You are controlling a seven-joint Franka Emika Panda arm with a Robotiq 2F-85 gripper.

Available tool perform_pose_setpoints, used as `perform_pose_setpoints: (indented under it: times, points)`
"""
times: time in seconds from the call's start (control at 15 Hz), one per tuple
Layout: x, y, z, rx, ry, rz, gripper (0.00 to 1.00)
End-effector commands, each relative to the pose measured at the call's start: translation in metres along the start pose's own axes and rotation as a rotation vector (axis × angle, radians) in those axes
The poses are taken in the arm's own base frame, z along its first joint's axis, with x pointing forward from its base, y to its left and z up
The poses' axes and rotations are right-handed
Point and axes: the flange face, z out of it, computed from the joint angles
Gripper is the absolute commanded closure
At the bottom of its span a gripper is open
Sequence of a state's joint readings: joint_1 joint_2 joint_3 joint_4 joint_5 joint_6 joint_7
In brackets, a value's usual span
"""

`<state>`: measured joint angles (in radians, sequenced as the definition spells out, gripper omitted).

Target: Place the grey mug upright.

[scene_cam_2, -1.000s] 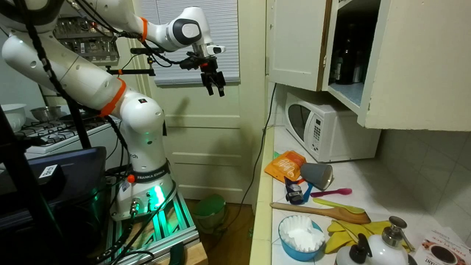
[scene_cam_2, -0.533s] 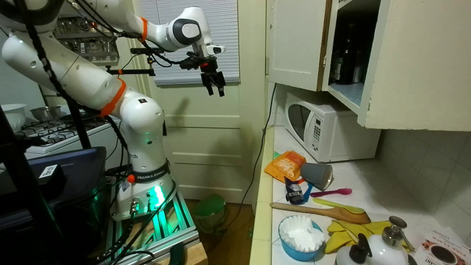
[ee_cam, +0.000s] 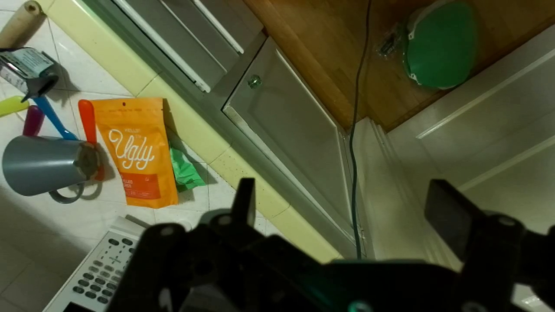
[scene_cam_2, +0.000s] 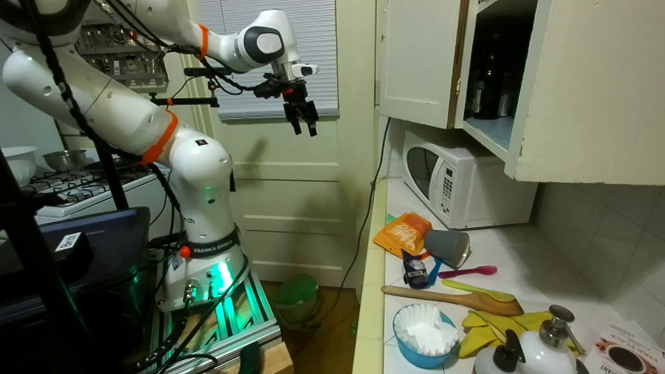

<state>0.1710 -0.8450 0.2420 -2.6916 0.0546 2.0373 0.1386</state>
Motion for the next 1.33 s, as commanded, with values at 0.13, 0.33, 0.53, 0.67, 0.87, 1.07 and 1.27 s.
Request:
perform_pose_setpoints:
  times: [0.13,0.33,0.53,0.67,0.87,1.07,1.27]
  points:
    - [0.000,0.000,-0.001,0.000,-0.001,0.000,0.00]
    - [0.006,0.018,0.004,-0.021,0.012,0.023,0.00]
    - [0.008,0.062,0.019,-0.117,-0.003,-0.004,0.00]
    - [0.007,0.091,0.034,-0.166,-0.038,0.025,0.00]
    - [0.006,0.124,0.060,-0.129,-0.068,0.012,0.00]
    - [0.006,0.130,0.059,-0.099,-0.071,0.032,0.00]
    - [0.008,0.136,0.064,-0.088,-0.083,0.035,0.00]
